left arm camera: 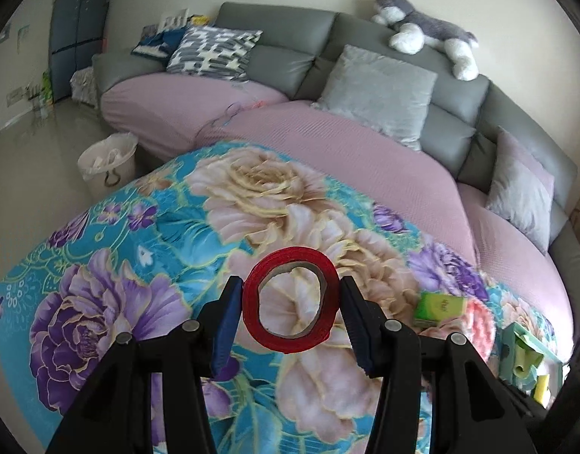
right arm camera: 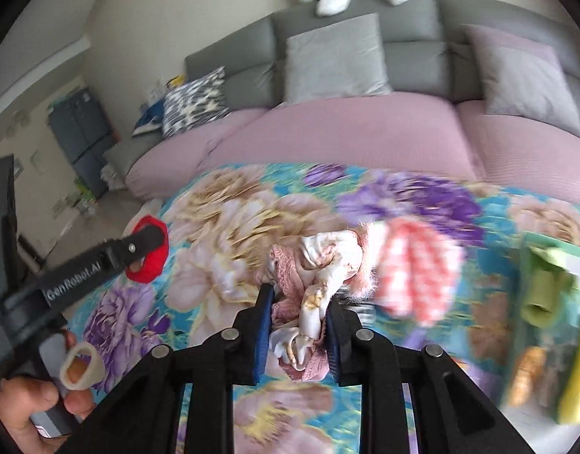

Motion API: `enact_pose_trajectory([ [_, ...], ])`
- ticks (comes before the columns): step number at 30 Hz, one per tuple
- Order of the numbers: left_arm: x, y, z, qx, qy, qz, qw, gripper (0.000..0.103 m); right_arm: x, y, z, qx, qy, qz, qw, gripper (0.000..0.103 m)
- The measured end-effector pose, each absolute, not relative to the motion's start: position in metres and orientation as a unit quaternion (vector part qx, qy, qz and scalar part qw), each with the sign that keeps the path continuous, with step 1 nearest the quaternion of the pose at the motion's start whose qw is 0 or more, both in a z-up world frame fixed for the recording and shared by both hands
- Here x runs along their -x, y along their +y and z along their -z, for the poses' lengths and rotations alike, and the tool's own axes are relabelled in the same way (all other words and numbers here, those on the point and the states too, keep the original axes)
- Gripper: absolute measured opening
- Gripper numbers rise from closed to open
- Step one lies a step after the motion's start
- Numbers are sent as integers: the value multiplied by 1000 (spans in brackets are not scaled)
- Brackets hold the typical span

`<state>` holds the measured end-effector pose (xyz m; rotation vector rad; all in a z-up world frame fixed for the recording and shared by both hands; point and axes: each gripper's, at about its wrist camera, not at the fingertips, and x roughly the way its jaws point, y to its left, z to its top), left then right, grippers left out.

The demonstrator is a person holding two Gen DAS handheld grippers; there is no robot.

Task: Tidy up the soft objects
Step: 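Grasp the pink satin scrunchie with the right gripper while the left gripper holds the ring, then carry the ring and scrunchie into the tray and open both grippers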

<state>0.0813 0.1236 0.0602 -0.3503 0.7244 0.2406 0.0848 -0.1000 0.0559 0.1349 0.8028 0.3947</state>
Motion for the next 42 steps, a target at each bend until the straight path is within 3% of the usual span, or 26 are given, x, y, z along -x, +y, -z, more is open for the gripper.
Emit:
enact_pose_trajectory([
  [13, -91, 4, -75, 113, 355, 14, 928, 53, -53, -262, -73, -119, 361, -11, 925, 26],
  [25, -88, -131, -69, 40, 364, 148, 919, 53, -18, -384, -51, -161, 379, 116, 904, 26],
  [33, -95, -201, -46, 3, 385, 200, 901, 53, -7, -414, -45, -185, 375, 133, 898, 26],
  [42, -107, -230, -29, -7, 405, 220, 887, 53, -14, -411, -37, -173, 389, 134, 895, 29],
])
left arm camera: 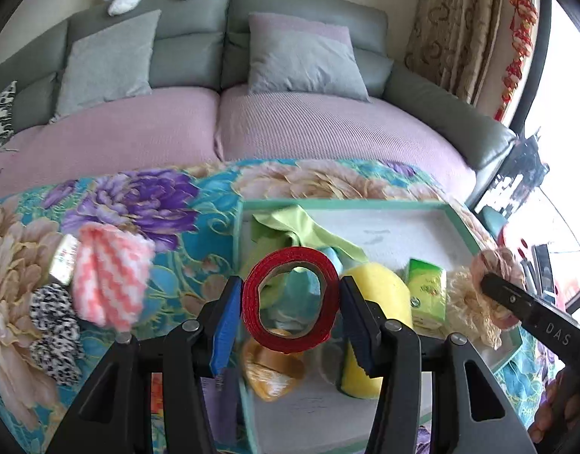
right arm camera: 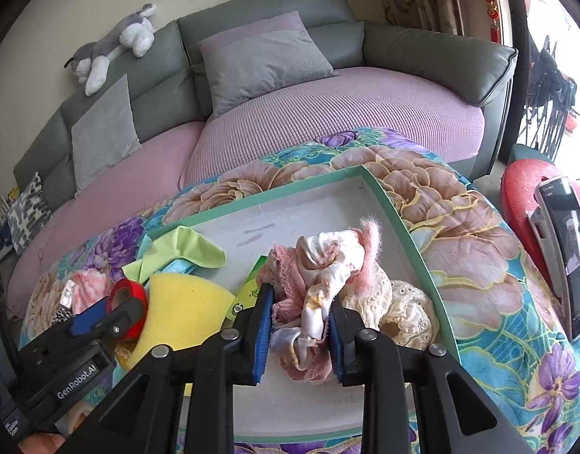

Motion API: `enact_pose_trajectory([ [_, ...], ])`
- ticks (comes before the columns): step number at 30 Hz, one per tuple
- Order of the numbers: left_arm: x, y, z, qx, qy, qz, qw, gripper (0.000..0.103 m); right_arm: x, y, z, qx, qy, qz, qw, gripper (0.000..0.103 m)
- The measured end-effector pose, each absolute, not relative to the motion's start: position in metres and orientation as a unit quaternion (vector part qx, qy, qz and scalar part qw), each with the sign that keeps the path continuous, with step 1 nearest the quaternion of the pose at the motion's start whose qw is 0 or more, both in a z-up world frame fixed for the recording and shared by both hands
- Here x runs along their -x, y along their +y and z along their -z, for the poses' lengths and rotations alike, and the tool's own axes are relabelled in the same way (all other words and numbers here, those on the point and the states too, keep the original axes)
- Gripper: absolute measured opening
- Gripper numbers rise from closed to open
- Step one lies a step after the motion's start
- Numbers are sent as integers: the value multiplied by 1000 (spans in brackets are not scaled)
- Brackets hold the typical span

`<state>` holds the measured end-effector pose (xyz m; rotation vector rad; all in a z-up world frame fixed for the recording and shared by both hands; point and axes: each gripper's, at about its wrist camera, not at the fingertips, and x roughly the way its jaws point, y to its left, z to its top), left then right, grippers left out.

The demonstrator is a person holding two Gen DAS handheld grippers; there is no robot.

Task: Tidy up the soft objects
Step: 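Carry the ring and scrunchie into the tray and open both grippers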

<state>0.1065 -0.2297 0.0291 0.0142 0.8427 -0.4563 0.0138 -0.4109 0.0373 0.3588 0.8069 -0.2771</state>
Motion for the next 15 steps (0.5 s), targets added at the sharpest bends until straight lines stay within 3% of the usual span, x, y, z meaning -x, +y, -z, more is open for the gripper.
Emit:
enact_pose_trajectory([
  [3, -106, -239, -23, -18, 415, 227, 881, 53, -15, -410, -34, -170, 398, 133, 892, 31],
  [6, -106, -242, -18, -26, 425, 228, 876, 54, -17, -410, -31, -163, 408, 142, 887, 55],
  [10, -105, -244, -18, -37, 434, 230, 870, 59, -17, -408, -32, -154, 411, 143, 887, 59],
  [12, -102, -244, -21, -40, 432, 235, 870, 66, -18, -406, -33, -146, 414, 145, 887, 65],
  [15, -99, -243, -27, -43, 428, 241, 870, 68, -19, -401, -36, -129, 415, 149, 888, 80],
])
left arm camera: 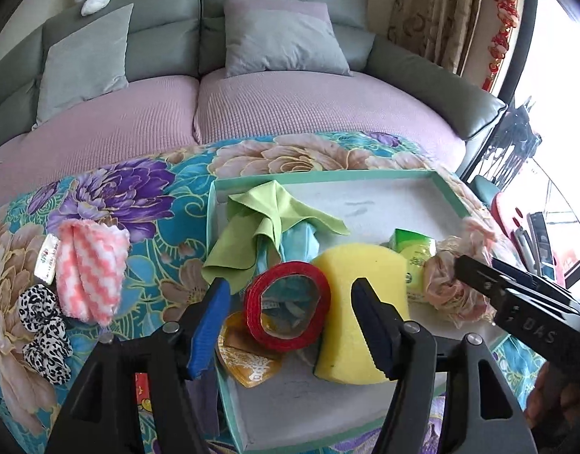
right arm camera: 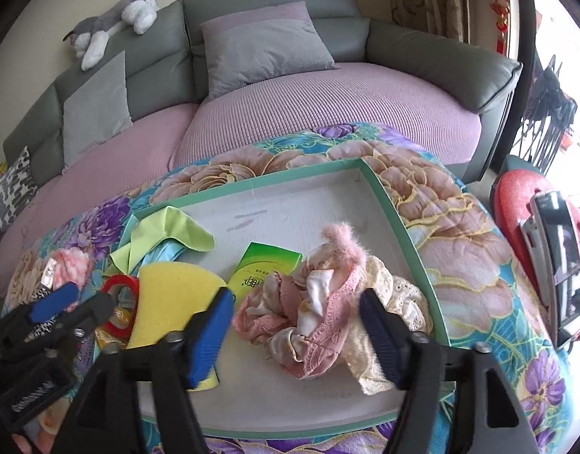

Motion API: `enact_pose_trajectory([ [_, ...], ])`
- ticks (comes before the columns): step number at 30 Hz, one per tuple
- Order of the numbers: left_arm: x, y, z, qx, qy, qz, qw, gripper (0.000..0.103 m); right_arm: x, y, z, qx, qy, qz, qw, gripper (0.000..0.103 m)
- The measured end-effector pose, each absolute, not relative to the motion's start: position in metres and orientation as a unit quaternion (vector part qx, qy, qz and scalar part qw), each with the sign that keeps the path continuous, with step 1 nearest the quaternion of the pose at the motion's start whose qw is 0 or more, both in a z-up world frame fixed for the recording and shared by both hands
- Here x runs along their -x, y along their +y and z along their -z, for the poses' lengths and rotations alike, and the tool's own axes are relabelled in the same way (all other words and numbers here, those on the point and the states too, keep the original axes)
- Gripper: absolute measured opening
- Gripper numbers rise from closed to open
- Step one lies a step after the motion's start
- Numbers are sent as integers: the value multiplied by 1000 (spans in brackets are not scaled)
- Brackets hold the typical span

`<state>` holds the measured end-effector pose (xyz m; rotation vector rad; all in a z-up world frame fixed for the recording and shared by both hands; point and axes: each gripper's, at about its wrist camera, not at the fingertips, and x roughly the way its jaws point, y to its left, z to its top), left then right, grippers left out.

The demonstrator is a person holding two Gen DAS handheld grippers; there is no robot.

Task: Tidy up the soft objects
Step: 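Carry the ring and scrunchie into the tray and open both grippers, then move both grippers back from the tray to the pile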

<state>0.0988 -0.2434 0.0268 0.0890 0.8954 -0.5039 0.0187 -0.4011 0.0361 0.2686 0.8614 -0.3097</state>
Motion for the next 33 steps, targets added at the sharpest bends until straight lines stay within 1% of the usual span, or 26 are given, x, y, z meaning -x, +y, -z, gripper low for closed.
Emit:
enact_pose_trajectory([
  [2, -96, -242, -31, -44, 426, 242, 870, 68, -19, -398, -39, -121, 413, 151, 890, 95],
  [4, -94, -238, -35, -45, 425, 240, 872, 69, -19, -395, -42, -115, 412, 152, 891, 103],
  [5, -93, -235, -38, -45, 421, 237, 874, 69, -19, -394, -42, -113, 413, 152, 891, 103],
  [6, -92, -230, -42, -43, 418, 231, 878, 71, -20, -392, -42, -110, 416, 154, 890, 103],
  [7, -92, -227, -44, -41, 415, 225, 880, 80, -21, -391, -42, -108, 419, 156, 888, 103],
  [9, -92, -215, -48, -32, 410, 207, 888, 91, -21, -389, -42, -102, 422, 163, 886, 103],
  [14, -96, -181, -46, -33, 407, 137, 902, 92, -21, -379, -52, -108, 404, 153, 895, 103],
  [18, -101, -139, -48, -9, 398, 72, 915, 93, -27, -354, -64, -96, 390, 120, 908, 103],
  [20, -101, -117, -50, 2, 391, 36, 920, 96, -31, -338, -68, -85, 385, 104, 913, 103],
  [22, -100, -93, -53, 12, 383, 0, 923, 101, -36, -321, -71, -82, 383, 83, 917, 103],
  [27, -99, -50, -54, 29, 378, -45, 924, 102, -52, -272, -65, -56, 397, 22, 916, 103],
  [33, -105, -31, -47, 39, 392, -54, 918, 102, -69, -224, -45, -32, 426, -33, 904, 103],
])
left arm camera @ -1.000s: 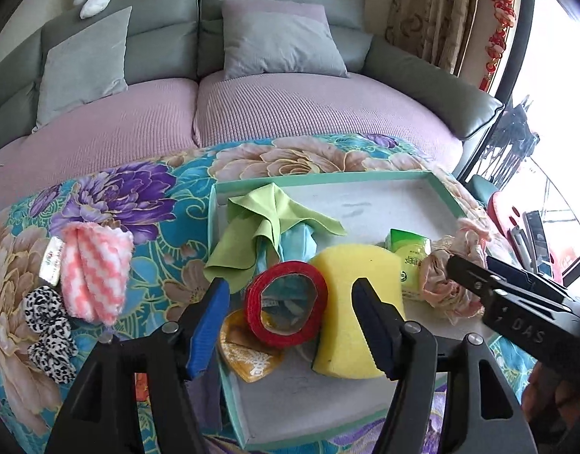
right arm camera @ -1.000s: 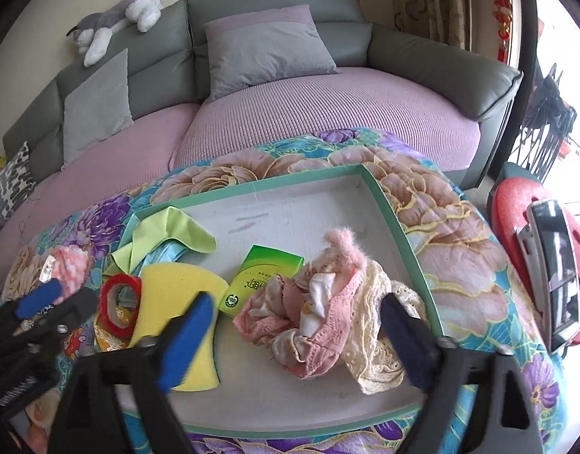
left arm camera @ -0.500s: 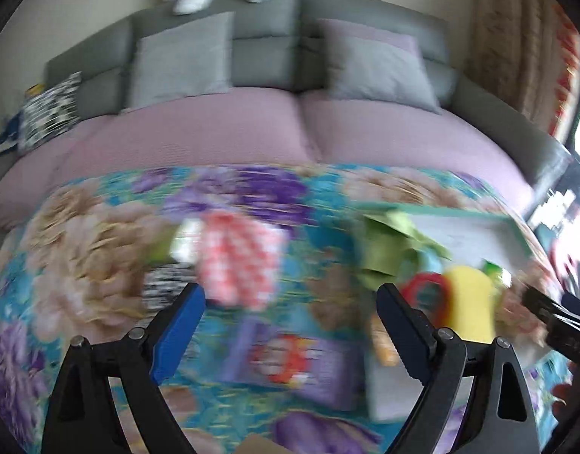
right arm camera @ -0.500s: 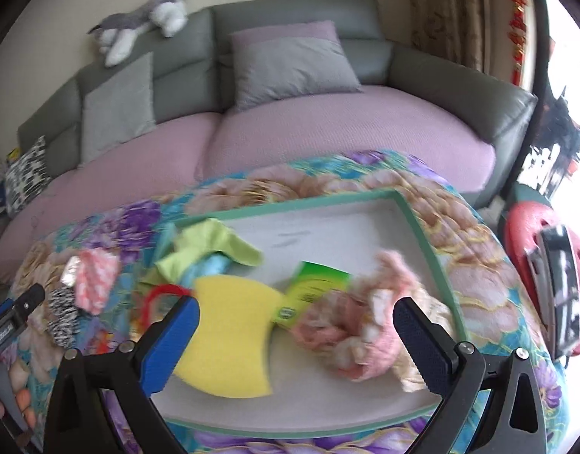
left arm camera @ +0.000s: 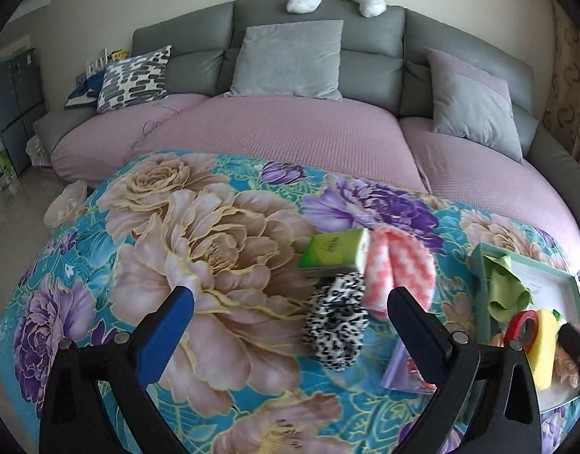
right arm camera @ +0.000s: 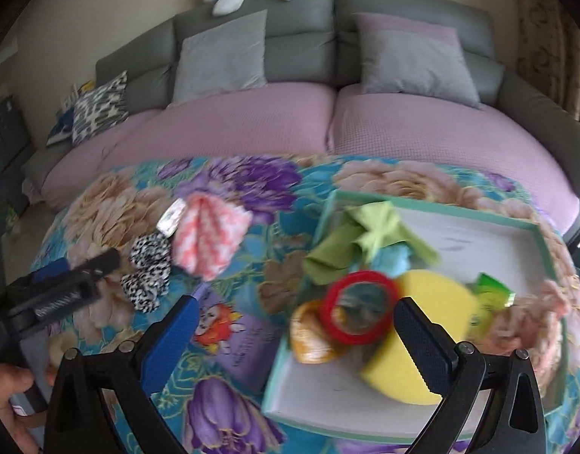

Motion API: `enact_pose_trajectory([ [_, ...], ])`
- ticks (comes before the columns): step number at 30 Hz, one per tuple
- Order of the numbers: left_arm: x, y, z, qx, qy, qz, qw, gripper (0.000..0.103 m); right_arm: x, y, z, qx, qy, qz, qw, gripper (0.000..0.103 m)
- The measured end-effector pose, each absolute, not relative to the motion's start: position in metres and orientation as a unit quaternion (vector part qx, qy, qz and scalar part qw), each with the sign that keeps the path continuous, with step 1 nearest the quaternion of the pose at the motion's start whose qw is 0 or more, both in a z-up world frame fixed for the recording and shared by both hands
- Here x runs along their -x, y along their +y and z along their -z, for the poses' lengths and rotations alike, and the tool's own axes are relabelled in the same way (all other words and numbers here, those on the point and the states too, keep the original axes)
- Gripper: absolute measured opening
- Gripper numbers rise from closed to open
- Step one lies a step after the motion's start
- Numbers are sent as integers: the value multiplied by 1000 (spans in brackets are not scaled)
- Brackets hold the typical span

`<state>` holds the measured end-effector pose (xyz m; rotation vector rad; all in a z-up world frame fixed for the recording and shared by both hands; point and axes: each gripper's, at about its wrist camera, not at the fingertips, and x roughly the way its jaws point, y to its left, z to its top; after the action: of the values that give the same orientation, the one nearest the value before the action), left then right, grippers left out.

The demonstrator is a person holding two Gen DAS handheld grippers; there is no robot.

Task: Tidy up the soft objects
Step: 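Move both grippers back from the tray to the pile, then grasp the leopard-print scrunchie with the left gripper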

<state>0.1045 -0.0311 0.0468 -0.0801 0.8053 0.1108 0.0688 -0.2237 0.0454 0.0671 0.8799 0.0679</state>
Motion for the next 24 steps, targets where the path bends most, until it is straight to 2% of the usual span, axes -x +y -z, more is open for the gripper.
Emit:
enact_pose_trajectory([
  [12, -131, -27, 8, 61, 461, -2, 885, 100, -79, -216, -30, -30, 452, -23, 891, 103],
  [14, -134, -29, 13, 62, 465, 4, 883, 96, -79, -217, -29, -31, 453, -21, 891, 103],
  [16, -138, -32, 21, 62, 477, 12, 877, 84, -79, -218, -28, -33, 455, -19, 890, 103],
  [18, -140, -35, 27, 73, 482, 27, 873, 80, -79, -220, -28, -36, 456, -19, 889, 103],
  [20, -141, -38, 30, 72, 487, 31, 870, 72, -79, -220, -27, -37, 456, -20, 889, 103],
  [23, -143, -43, 33, 70, 490, 42, 868, 56, -78, -218, -27, -33, 457, -24, 889, 103],
  [24, -142, -45, 32, 72, 489, 49, 868, 46, -78, -217, -27, -30, 458, -26, 888, 103],
])
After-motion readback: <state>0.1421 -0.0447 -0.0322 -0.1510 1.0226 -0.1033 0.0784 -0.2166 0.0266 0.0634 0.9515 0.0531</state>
